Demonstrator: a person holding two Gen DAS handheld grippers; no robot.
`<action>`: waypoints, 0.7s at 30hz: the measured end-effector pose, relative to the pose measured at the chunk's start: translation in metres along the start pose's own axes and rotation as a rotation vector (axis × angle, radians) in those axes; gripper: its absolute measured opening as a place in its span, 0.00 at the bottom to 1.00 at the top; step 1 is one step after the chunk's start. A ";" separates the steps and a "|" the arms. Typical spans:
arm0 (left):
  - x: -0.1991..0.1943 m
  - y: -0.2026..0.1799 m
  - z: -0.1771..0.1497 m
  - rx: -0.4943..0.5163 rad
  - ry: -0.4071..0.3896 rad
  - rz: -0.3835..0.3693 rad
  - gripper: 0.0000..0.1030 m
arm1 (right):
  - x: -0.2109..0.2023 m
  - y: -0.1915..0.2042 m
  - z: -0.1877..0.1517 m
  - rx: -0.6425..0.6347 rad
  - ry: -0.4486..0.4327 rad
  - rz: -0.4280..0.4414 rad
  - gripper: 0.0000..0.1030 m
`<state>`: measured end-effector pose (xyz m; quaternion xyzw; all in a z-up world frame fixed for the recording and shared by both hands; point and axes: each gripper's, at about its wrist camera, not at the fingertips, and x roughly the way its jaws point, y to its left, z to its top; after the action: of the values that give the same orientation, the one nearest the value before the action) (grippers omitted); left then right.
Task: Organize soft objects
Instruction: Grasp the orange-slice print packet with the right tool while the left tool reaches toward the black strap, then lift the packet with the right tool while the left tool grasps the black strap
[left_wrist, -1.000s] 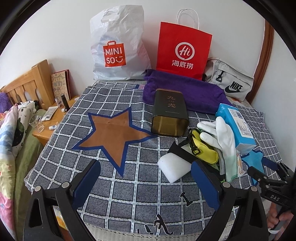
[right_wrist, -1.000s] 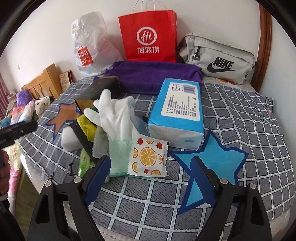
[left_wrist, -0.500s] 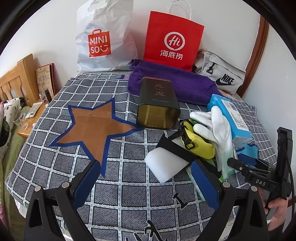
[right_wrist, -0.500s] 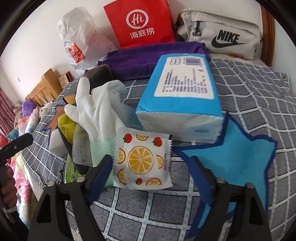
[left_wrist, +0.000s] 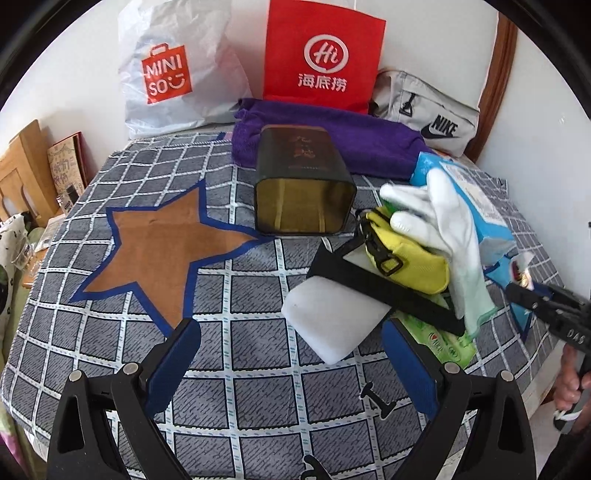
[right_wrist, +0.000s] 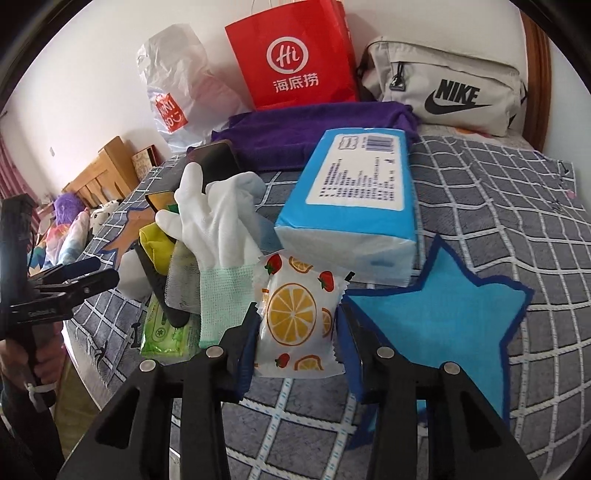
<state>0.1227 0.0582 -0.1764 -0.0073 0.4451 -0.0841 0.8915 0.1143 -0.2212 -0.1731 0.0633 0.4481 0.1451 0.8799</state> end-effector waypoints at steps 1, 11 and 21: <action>0.005 -0.001 -0.001 0.012 0.016 0.000 0.95 | -0.002 -0.002 -0.001 0.000 0.000 -0.009 0.39; 0.031 -0.013 0.006 0.038 0.014 -0.036 0.96 | 0.016 -0.022 -0.009 0.018 0.071 -0.066 0.39; 0.012 -0.006 0.016 0.003 -0.029 -0.108 0.57 | 0.014 -0.021 -0.012 0.017 0.079 -0.075 0.39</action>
<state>0.1414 0.0499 -0.1758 -0.0311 0.4310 -0.1328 0.8920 0.1164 -0.2374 -0.1959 0.0483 0.4858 0.1107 0.8657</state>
